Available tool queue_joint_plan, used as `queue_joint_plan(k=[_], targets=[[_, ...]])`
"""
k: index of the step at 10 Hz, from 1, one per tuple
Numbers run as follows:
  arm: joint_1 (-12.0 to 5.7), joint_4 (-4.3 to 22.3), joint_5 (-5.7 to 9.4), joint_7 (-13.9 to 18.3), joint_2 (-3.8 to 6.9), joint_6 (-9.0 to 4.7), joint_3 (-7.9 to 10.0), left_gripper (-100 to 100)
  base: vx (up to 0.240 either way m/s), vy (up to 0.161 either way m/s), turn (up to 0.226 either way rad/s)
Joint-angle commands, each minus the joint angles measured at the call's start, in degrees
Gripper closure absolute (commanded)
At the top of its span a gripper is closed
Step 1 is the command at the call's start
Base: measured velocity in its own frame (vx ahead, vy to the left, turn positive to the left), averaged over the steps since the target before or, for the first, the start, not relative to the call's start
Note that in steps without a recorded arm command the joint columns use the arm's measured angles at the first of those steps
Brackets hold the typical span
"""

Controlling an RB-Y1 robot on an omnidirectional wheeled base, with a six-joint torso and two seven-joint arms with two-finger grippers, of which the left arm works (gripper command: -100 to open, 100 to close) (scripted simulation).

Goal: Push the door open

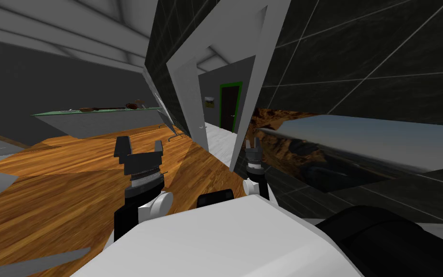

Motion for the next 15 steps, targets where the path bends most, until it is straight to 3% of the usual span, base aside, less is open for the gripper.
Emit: queue_joint_plan(k=[1, 7, 15], targets=[[-0.74, 1.9, -0.37, 0.5, 0.69, -0.35, -0.54, -100, 0.102, 0.016, -0.024], [-3.26, 8.4, -1.63, 2.1, 2.4, -1.54, -2.39, -100, 0.167, 0.063, -0.016], [-6.37, 16.3, -3.19, 4.1, 3.85, -3.01, -4.67, -100, 0.119, 0.05, -0.015]])
